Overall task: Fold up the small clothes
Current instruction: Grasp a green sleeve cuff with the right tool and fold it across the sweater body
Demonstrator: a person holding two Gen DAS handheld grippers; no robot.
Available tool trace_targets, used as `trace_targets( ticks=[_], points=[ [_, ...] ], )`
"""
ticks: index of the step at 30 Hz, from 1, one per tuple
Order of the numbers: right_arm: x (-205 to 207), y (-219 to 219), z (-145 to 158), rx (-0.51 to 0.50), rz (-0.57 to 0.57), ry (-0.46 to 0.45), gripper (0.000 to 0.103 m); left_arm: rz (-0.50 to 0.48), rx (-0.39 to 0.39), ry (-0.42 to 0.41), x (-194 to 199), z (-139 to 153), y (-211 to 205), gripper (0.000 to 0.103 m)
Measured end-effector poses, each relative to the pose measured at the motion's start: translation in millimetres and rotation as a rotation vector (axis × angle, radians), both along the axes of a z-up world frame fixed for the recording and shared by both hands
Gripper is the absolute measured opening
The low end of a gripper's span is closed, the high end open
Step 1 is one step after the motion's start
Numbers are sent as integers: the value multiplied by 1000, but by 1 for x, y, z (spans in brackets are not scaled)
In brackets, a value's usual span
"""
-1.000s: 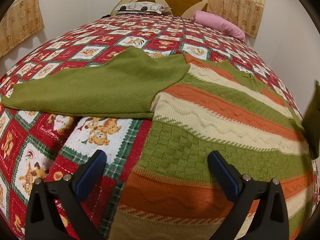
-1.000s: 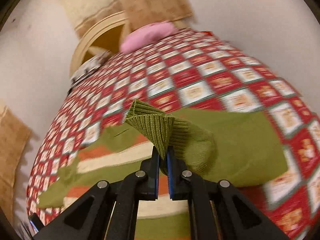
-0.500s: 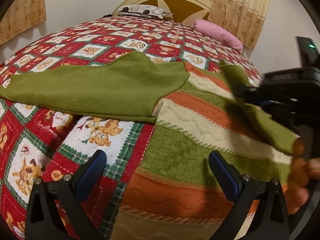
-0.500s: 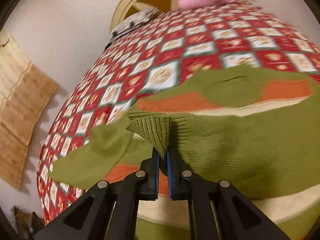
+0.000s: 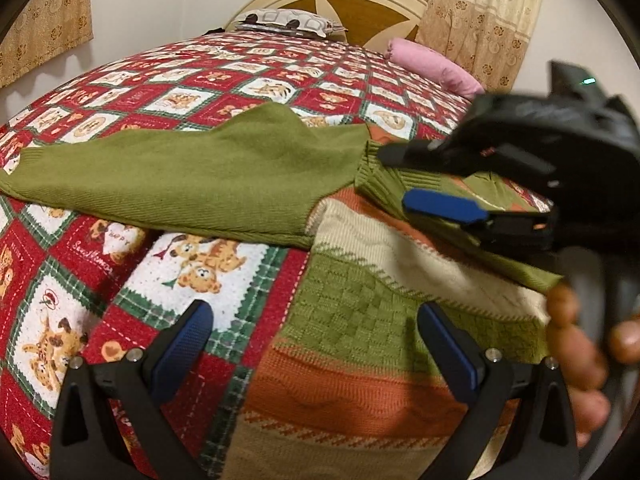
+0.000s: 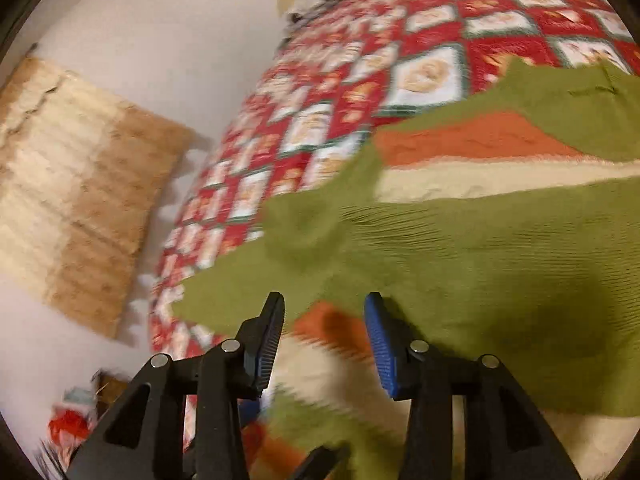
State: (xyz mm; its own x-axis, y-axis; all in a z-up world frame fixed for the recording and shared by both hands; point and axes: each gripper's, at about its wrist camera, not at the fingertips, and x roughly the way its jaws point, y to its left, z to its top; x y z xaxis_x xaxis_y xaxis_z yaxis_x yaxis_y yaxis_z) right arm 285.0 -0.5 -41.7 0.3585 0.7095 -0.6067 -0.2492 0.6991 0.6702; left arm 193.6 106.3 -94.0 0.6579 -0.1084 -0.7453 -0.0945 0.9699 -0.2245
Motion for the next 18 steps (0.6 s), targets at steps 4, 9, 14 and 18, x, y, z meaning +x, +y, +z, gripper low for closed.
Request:
trace_targets(
  ticks=[4,9,14,18],
  points=[
    [-8,-20,20,-143,-134,-119,26,1,7,2,1,0,-1,103],
    [3,0,-17,-260,-110,-46,20,3,1,-1,1,0,0,103],
    [2,9,-21,-112,15,3,20,4,-1,0,1,0,0,103],
    [-19,-36,13,-166,-105,-122,20,4,4,1,1,0,0,103]
  ],
)
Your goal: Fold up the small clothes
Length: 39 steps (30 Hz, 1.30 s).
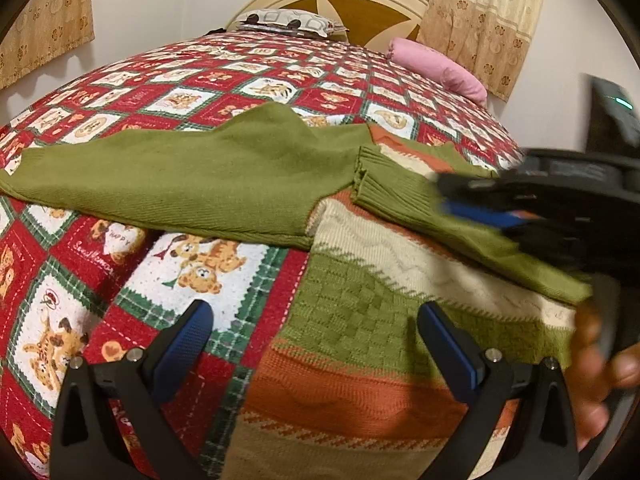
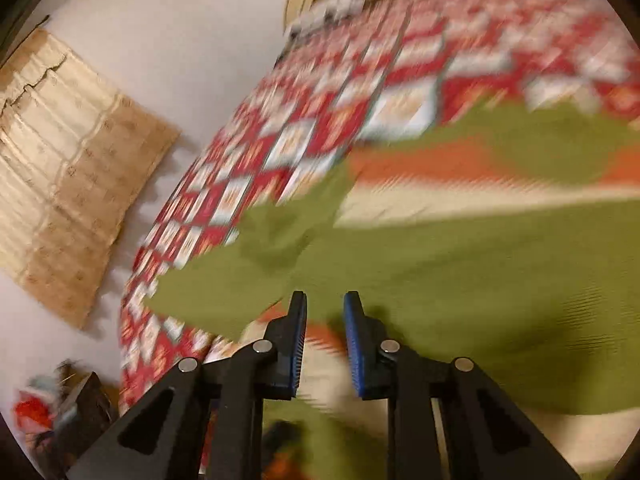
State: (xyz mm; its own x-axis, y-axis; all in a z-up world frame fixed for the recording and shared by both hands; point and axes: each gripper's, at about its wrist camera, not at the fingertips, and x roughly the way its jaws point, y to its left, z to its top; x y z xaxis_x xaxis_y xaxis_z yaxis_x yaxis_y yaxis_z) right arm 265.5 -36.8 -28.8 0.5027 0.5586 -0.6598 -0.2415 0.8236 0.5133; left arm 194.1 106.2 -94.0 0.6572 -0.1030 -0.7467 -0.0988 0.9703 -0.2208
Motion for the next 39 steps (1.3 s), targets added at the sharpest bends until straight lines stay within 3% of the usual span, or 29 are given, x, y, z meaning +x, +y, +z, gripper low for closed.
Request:
trace_targets(
  ticks=[2,6,7,11,14,18,20,25,28,31,35,39],
  points=[
    [-13,-32,10,-80,-90,-46,20,0,3,1,0,0,0,103],
    [-39,-107,16,-333,-270,-97,20,0,17,6,0,0,-2,103],
    [-46,-129,12,-427,-324,-89,20,0,19,7,0,-1,-2,103],
    [-59,-186,-15,-563,-413,-14,19,0,53,25,2,-1,-7,103],
    [-71,-203,-24,-523,-417,-42,19,-4,83,38,3,-2,-11,103],
    [-73,-196,-25,-613,-417,-69,20,-40,65,36,-4,4,-4,103],
    [-72,-191,-25,-632,-412,-79,21,-13,48,23,-12,11,11,103],
    [-77,-197,-25,-549,-405,-87,27,249,79,-46,-22,36,106,103],
    [-77,-197,-25,-536,-402,-89,29,447,3,-42,-19,41,184,98],
    [-76,-193,-25,-561,-399,-91,30,551,-91,-21,-10,31,236,87],
    [-75,-191,-26,-572,-398,-91,30,633,-223,43,9,5,283,77],
    [-75,-191,-26,-569,-398,-91,30,642,-216,-4,19,3,284,73]
  ],
)
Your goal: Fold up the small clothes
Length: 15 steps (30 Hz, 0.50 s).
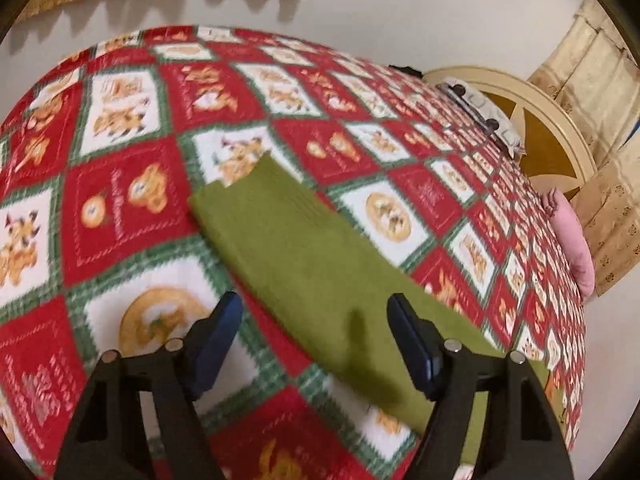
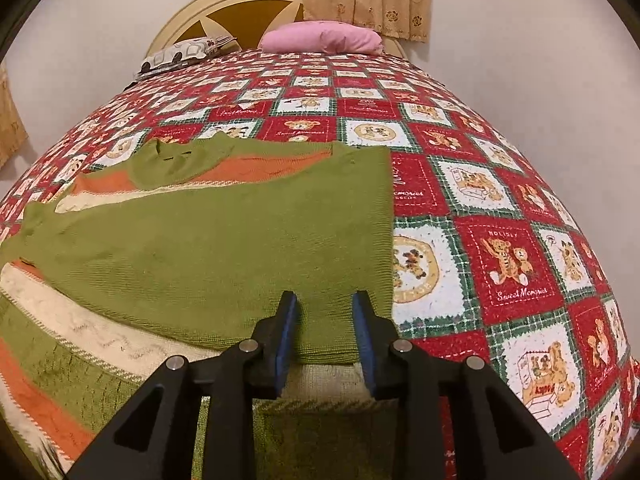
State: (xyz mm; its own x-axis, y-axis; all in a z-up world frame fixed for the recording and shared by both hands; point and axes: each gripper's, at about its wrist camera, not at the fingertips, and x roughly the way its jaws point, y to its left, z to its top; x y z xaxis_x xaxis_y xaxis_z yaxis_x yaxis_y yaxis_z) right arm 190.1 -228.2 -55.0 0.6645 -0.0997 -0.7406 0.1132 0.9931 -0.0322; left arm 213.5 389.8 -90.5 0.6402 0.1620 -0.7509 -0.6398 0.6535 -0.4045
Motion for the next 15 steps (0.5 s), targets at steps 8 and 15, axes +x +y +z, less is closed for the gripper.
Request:
trace_targets(
  ticks=[8,15],
  points=[
    [0,0,0,1,0,0,30,-32,56,25,10,-6,-2,11],
    [0,0,0,1,0,-1,30,-111,188,-28,24,33,-37,8]
  ],
)
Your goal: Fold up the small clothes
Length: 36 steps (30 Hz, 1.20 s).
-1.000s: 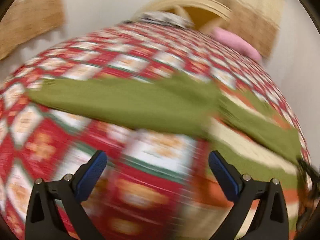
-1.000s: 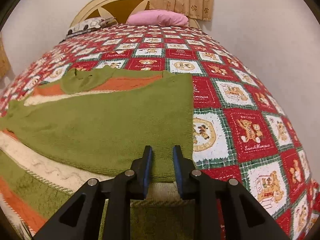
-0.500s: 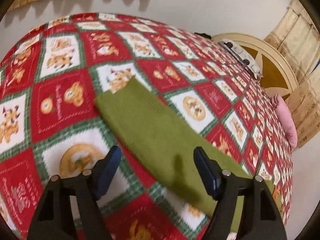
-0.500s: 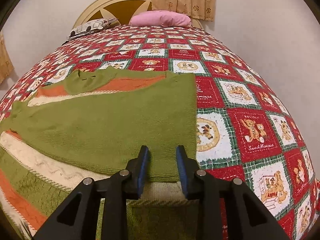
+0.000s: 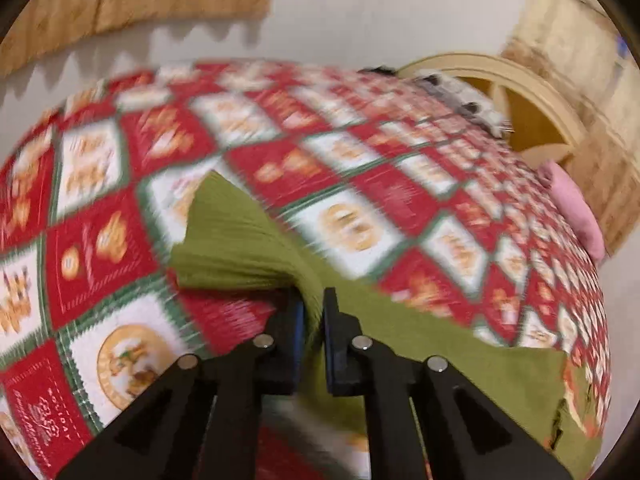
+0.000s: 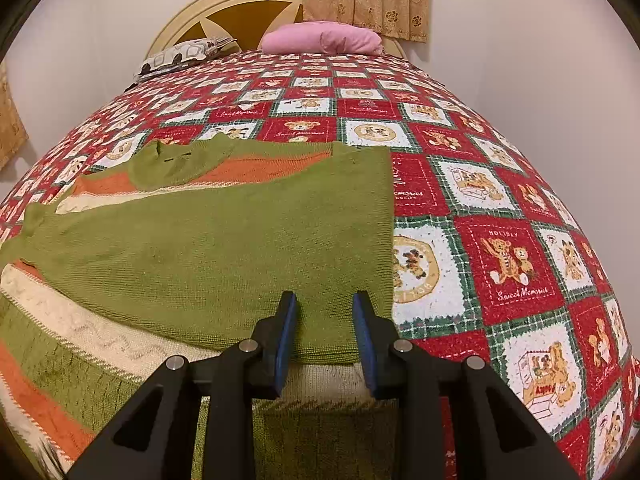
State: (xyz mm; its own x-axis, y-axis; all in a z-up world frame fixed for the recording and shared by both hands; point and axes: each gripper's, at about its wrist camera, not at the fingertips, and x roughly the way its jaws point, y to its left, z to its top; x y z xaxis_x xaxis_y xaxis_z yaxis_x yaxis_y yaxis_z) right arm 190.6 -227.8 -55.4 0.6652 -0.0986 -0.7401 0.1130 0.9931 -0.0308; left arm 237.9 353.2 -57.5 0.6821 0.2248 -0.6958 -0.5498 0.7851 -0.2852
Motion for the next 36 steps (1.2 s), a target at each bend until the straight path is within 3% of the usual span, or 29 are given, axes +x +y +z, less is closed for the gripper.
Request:
trace_targets(
  ticks=[6,9,14,19,22,25,26,27,29,30,32,36],
  points=[
    [0,-1,0,1,0,0,30,-260,156,-179,8,78,-125,9],
    [0,-1,1,8,1,-3,30,-416,222,-227,6,95,-204,9],
    [0,-2,1,24,0,-10,30,-649,276,-196,6,69,-328,9],
    [-1,-3,0,40,0,-15,30,-782,314,-98,-1,24,-395,9],
    [-1,-4,0,55,1,-19,30,-819,331,-4,1,1,-414,9],
    [0,-4,0,62,0,-20,30,-827,293,52,3,2,-412,17],
    [-1,-5,0,60,0,-20,30,-830,274,57,1,3,-409,31],
    [0,-4,0,58,0,-19,30,-835,263,61,-3,5,-404,56],
    [0,-4,0,56,3,-19,30,-832,258,50,-15,9,-395,85],
    [0,-4,0,55,3,-19,31,-830,237,23,-25,14,-382,90],
    [0,-5,0,62,8,-20,35,-818,211,-2,-39,19,-362,91],
    [4,-3,3,91,37,6,46,-651,256,-8,-52,15,-307,92]
  ],
)
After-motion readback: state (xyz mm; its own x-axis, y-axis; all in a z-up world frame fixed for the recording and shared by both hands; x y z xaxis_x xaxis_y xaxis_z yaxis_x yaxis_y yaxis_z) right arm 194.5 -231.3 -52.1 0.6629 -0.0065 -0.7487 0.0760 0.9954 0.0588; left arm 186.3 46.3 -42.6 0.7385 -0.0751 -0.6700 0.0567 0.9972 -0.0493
